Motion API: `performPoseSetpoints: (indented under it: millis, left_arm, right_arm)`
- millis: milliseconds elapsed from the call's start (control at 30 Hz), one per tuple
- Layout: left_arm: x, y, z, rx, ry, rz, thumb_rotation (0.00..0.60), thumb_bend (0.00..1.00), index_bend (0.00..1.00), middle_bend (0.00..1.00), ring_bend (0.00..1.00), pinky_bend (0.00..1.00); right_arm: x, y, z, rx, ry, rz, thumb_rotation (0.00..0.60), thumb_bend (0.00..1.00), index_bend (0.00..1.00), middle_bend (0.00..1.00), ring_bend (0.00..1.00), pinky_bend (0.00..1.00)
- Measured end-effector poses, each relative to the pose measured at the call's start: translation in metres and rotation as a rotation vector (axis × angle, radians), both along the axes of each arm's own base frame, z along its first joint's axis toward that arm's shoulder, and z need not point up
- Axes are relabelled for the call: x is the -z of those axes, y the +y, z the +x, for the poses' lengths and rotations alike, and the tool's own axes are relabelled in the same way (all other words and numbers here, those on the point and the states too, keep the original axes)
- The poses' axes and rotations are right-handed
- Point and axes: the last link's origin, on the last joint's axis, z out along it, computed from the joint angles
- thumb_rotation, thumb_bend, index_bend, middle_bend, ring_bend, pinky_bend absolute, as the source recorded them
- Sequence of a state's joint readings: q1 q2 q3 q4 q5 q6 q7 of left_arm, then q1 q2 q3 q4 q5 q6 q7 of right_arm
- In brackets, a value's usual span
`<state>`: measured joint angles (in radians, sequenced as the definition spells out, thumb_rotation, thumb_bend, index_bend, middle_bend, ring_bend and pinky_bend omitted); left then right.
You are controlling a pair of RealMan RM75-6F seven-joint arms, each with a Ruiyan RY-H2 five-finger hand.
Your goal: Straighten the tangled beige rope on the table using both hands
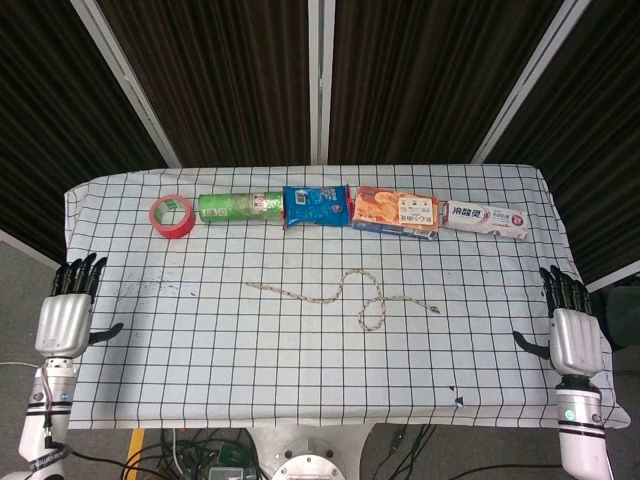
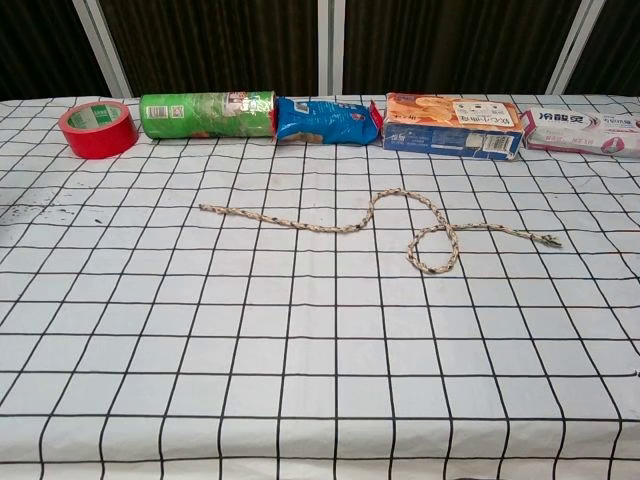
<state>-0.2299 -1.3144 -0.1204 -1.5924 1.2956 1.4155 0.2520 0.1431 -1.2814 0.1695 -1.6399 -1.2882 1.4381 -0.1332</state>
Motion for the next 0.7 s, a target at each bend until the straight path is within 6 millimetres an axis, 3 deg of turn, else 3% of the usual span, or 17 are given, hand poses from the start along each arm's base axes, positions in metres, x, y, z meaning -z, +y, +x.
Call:
performPoseSetpoints:
  millis: [300,500,700]
  left_arm:
    - [0.004,0.004,0.006,0.024,-0.066,-0.031,0.600,0.00,0.03,0.00,0.00,0.08]
    - [0.010,0.017,0.031,0.111,-0.076,-0.091,0.600,0.00,0.09,0.00,0.00,0.08]
    - [0.031,0.039,0.064,0.200,-0.040,-0.204,0.600,0.00,0.20,0.01,0.00,0.08]
  right_arm:
    - [-0.006,-0.001,-0.001,0.004,0.007,-0.005,0.600,0.06,0.00,0.00,0.00,0.00]
    - [-0.009,-0.001,-0.005,0.029,-0.005,-0.011,0.600,0.07,0.00,0.00,0.00,0.00]
    - [-0.013,0.001,-0.002,0.028,0.000,-0.029,0.600,0.07,0.00,0.00,0.00,0.00]
